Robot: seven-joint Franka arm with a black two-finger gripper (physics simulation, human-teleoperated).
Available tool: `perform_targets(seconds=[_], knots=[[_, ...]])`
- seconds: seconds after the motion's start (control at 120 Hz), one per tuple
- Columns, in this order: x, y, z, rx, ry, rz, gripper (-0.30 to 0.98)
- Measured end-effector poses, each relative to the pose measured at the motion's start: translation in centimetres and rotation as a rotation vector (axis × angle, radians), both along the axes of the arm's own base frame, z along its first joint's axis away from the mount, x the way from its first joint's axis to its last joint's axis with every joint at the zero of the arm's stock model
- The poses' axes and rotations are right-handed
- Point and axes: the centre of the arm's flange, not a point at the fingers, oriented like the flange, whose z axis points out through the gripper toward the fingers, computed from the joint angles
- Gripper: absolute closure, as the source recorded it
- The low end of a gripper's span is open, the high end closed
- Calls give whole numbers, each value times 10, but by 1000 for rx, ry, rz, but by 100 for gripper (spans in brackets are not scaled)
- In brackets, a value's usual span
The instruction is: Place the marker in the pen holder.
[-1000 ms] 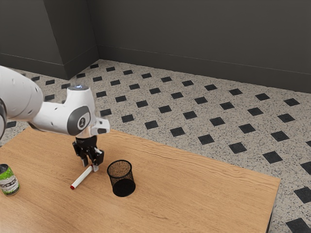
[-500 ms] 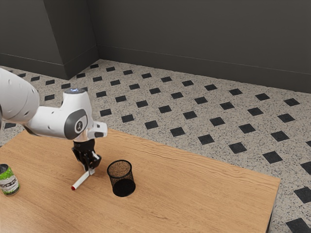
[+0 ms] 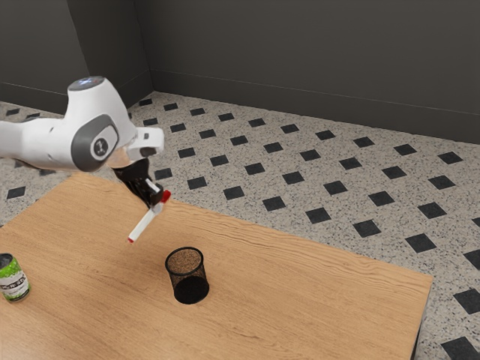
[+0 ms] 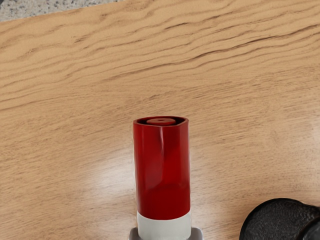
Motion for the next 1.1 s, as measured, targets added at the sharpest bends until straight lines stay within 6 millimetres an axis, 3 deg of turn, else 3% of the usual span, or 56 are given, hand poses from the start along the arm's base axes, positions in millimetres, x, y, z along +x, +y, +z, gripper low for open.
perform_targets(seconds=[0.092,0.175,0.292,0.383,0.733,1.1], knots=[[-4,-23,29,-19,-54,-37,78],[-10,-56,40,-35,-72,-88,78],[-20,-83,46,-56,-81,-116,78],[-30,-99,35,-66,-66,-125,79],[-40,-118,4,-75,-107,-84,79],[-29,-115,10,-75,-282,-64,79]])
